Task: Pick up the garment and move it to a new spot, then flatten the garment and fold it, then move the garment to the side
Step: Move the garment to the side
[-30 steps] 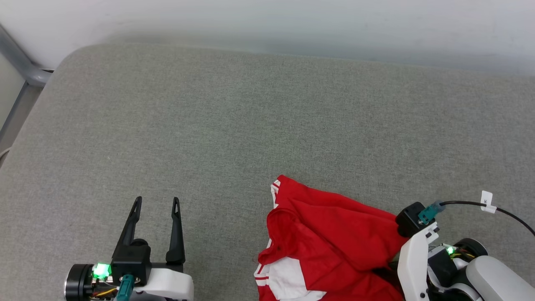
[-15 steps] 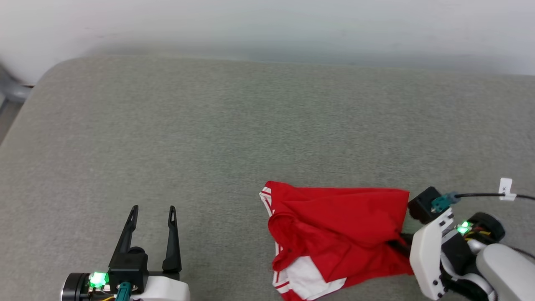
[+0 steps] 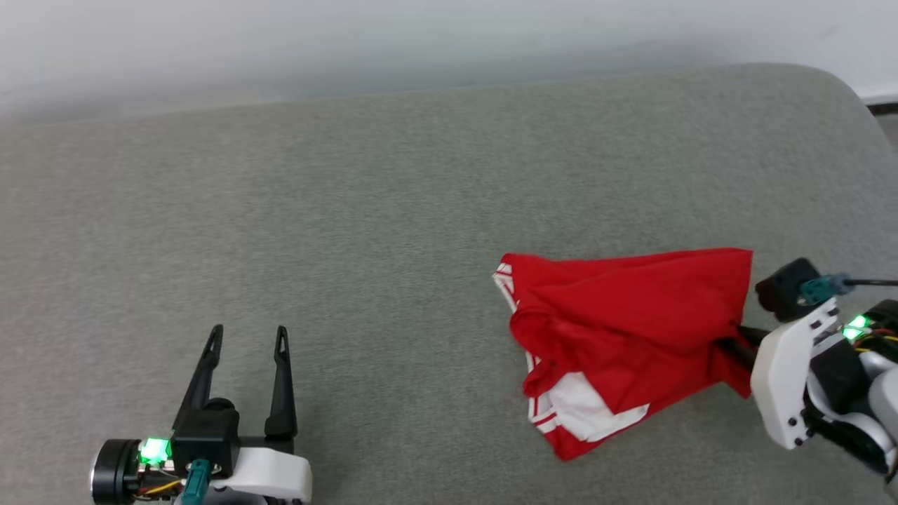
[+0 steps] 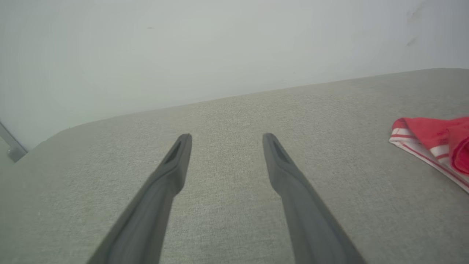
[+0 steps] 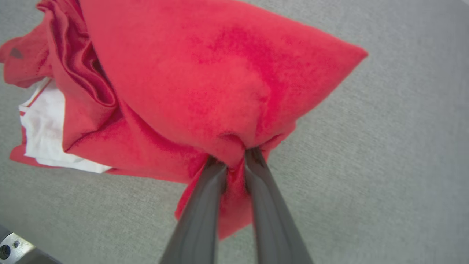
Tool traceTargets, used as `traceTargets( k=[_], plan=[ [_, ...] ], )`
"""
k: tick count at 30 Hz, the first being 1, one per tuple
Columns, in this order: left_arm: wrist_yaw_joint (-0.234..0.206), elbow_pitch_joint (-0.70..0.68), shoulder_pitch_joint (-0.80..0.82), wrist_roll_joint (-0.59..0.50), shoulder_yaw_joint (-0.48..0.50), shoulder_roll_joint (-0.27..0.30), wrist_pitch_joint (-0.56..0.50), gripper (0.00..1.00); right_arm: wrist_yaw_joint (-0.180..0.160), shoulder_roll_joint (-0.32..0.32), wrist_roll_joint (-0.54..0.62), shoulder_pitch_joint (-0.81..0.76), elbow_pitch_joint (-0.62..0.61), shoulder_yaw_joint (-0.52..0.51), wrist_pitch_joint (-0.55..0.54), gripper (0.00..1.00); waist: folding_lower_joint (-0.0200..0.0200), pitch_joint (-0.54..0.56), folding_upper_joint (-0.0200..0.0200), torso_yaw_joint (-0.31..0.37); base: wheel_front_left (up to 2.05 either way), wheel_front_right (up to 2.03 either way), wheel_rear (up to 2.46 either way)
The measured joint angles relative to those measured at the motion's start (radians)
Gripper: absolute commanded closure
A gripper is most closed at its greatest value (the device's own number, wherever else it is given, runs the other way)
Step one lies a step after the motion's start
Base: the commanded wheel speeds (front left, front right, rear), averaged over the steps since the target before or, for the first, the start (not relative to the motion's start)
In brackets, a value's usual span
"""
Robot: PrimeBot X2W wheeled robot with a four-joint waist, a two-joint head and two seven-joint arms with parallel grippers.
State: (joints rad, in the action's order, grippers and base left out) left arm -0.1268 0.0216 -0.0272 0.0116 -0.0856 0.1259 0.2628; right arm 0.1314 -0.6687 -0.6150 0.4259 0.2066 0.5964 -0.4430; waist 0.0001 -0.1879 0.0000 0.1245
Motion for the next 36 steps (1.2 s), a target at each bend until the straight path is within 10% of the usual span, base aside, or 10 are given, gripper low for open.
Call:
traceTargets(
  k=[12, 36],
  plan=[
    [-0.010, -0.042, 0.043, -0.012, 0.000, 0.021, 0.000, 0.00, 0.000, -0.006, 0.036, 0.033, 0.036, -0.163, 0.050, 1.00, 0.0000, -0.094, 0.0000, 0.090, 0.00, 0.00, 0.00],
    [-0.019, -0.152, 0.214, -0.024, -0.003, 0.083, 0.000, 0.00, 0.000, -0.027, 0.256, 0.294, 0.395, -0.736, 0.056, 1.00, 0.0000, -0.403, 0.0000, 0.036, 0.00, 0.00, 0.00]
  ],
)
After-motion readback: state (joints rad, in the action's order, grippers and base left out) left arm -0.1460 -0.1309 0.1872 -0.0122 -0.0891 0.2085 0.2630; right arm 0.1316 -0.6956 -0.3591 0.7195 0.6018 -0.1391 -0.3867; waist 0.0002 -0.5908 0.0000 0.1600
